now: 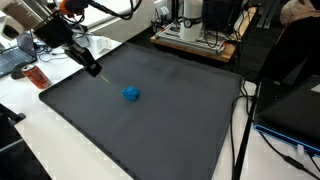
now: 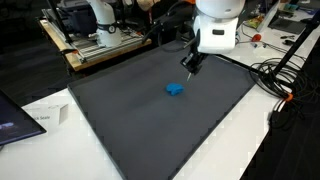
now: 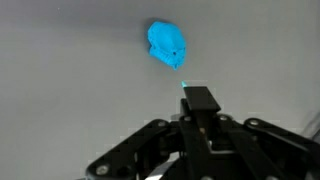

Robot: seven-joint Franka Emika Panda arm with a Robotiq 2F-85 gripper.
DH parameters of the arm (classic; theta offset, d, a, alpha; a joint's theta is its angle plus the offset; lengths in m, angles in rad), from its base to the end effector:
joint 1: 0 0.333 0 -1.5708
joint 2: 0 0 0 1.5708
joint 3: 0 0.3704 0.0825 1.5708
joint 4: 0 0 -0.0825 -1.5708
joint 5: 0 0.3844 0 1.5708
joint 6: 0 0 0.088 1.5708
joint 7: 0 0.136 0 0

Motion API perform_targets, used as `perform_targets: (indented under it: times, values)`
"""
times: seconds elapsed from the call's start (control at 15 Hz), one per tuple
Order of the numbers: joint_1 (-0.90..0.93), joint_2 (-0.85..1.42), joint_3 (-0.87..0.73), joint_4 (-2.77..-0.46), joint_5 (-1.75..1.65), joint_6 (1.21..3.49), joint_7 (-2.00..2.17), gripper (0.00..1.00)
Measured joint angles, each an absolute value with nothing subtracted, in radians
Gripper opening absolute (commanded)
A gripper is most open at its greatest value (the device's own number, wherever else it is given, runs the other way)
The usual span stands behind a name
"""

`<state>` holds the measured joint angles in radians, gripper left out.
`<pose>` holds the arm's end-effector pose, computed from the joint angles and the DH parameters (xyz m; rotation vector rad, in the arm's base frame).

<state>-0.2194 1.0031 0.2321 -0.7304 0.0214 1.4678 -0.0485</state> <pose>0.7953 -0.0720 0.3379 -2.8885 0.0290 0.3451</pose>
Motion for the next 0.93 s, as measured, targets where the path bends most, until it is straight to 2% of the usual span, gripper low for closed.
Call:
perform_targets:
  times: [0.93]
  values:
    - [-0.437, 1.09, 0.327, -0.732, 0.204, 1.476, -0.267, 0.03]
